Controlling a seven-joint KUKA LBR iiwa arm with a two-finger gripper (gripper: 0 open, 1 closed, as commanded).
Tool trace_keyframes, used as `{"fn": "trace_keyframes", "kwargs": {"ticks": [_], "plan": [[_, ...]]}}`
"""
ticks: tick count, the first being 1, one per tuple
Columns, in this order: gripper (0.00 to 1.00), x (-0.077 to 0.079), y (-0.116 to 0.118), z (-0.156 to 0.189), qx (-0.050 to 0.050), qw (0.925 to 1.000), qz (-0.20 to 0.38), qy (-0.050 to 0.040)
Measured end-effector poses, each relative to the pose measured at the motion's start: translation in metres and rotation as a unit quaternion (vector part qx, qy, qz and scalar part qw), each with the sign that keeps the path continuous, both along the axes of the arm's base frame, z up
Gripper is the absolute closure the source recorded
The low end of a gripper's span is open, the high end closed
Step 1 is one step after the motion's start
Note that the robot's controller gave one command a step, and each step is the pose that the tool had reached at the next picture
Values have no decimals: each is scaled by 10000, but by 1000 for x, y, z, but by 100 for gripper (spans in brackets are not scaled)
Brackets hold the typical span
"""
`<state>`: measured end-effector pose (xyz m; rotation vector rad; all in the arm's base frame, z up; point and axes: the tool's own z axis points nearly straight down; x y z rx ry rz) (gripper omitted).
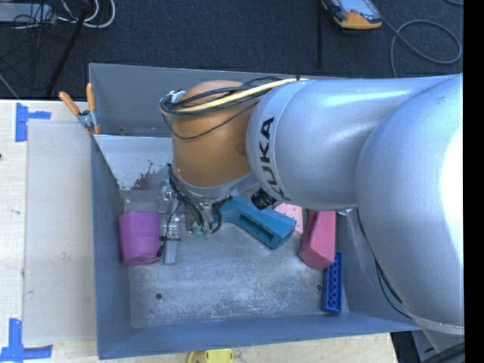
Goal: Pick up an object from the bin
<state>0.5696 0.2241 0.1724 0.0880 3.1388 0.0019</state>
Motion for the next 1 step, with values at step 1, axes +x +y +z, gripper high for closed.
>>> {"fn": "trace_keyframes", "kwargs": {"ticks": [1], "plan": [[0,-7,2,-34,-20,9999,-107,47]]}}
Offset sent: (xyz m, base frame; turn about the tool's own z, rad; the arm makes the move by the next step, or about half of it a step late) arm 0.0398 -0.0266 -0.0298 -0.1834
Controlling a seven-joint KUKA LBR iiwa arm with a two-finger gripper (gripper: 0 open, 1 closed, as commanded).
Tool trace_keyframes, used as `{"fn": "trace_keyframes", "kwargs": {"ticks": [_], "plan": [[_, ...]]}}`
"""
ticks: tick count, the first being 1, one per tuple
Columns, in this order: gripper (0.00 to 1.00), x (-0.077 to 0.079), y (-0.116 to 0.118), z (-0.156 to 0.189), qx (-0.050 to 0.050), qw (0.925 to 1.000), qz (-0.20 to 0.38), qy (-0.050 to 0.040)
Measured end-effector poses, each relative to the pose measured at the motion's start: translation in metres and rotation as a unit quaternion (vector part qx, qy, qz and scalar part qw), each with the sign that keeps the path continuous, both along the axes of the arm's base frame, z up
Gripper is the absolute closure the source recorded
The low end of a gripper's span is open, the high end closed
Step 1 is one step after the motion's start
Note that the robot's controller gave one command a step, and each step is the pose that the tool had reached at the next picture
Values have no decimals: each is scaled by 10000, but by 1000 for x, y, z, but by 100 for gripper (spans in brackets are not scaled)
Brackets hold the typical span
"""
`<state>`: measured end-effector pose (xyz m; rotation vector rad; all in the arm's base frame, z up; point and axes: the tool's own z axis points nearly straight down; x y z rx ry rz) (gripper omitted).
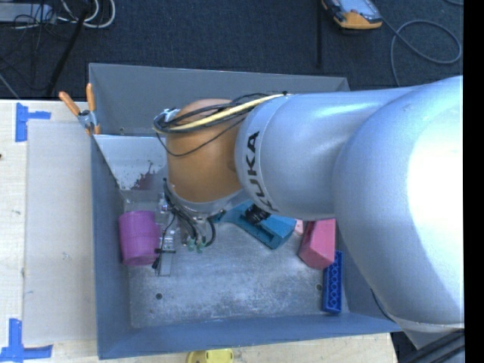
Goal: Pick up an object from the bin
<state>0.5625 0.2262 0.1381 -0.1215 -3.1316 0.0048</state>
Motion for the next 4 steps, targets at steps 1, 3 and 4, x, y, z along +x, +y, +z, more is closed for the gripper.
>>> {"fn": "trace_keyframes", "kwargs": {"ticks": [1,3,4], "plan": [[0,34,-18,4,21,9961,881,-40],[100,47,-9,-30,20,9957,922,-38],[100,47,-9,-30,20,9958,916,-37]]}}
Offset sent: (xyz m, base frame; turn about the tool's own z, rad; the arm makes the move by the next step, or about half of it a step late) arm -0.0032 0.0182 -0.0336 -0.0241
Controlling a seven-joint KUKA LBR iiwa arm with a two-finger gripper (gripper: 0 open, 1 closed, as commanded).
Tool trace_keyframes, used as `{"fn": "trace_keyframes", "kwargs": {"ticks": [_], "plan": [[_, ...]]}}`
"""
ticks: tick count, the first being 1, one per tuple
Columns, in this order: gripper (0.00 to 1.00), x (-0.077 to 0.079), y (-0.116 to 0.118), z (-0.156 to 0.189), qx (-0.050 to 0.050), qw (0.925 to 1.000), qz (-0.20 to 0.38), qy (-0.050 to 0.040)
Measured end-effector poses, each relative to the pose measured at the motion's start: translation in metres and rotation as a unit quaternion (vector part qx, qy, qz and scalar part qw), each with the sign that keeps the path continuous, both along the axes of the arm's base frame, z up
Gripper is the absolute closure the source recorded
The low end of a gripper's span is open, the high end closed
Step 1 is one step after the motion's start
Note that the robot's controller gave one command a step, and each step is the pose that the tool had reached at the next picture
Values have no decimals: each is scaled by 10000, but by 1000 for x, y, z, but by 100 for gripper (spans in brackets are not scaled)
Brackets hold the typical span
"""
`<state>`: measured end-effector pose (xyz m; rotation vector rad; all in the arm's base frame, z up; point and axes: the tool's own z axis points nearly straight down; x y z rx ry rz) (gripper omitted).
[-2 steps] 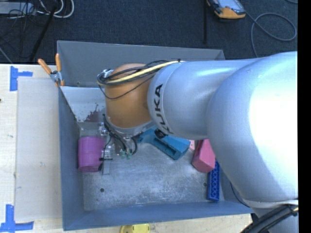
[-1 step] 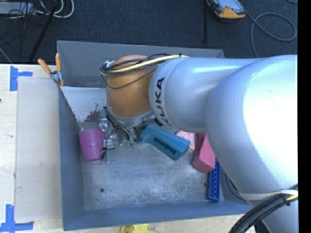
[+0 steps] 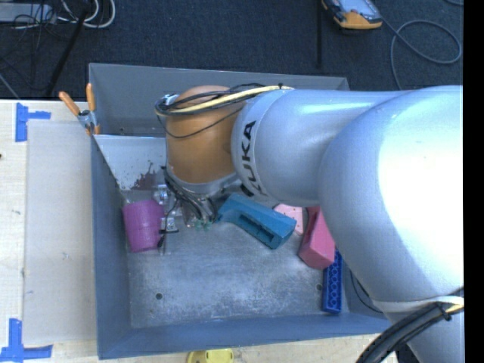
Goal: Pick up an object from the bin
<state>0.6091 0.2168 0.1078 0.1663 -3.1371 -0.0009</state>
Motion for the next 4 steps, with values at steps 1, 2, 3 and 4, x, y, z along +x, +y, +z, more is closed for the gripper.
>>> {"fn": "trace_keyframes", "kwargs": {"ticks": [1,2,3,4], "plan": [[100,-4,1,16,-1,10000,-41,5],[100,8,1,-14,18,9999,-91,-52],[100,-3,2,3,17,9999,-89,-43],[0,-26,15,-34,12,9998,-181,-37]]}}
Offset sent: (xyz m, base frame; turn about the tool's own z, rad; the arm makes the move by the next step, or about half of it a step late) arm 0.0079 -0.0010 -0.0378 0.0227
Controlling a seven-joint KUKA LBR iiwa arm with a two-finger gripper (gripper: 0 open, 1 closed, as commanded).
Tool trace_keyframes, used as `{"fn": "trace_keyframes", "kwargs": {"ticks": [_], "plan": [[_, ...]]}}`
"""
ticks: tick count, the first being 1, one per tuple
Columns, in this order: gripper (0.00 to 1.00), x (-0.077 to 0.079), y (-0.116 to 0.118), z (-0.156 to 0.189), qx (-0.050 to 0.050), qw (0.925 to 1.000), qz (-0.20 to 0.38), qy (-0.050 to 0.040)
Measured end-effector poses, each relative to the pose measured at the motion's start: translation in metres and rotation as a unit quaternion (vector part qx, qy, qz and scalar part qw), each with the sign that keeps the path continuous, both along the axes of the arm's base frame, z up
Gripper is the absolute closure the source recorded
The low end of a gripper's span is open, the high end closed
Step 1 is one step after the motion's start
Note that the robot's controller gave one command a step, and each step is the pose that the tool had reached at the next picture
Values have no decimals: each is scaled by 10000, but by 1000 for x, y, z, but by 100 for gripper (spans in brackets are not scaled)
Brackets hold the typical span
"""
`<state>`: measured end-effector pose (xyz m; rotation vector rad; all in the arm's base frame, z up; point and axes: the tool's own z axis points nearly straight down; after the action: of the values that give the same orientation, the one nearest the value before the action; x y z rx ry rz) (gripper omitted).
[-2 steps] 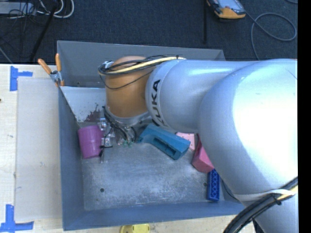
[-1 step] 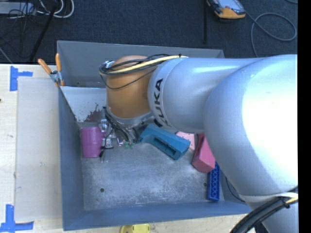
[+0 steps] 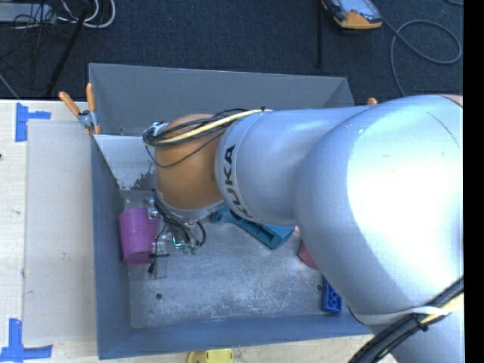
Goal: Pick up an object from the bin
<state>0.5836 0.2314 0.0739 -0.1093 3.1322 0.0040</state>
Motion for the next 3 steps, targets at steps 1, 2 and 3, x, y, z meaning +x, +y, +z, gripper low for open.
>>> {"fn": "trace_keyframes", "kwargs": {"ticks": [1,2,3], "plan": [[100,2,0,2,6,10000,-25,-40],[100,2,0,2,6,10000,-28,-39],[100,1,-10,50,-23,10000,-48,66]]}}
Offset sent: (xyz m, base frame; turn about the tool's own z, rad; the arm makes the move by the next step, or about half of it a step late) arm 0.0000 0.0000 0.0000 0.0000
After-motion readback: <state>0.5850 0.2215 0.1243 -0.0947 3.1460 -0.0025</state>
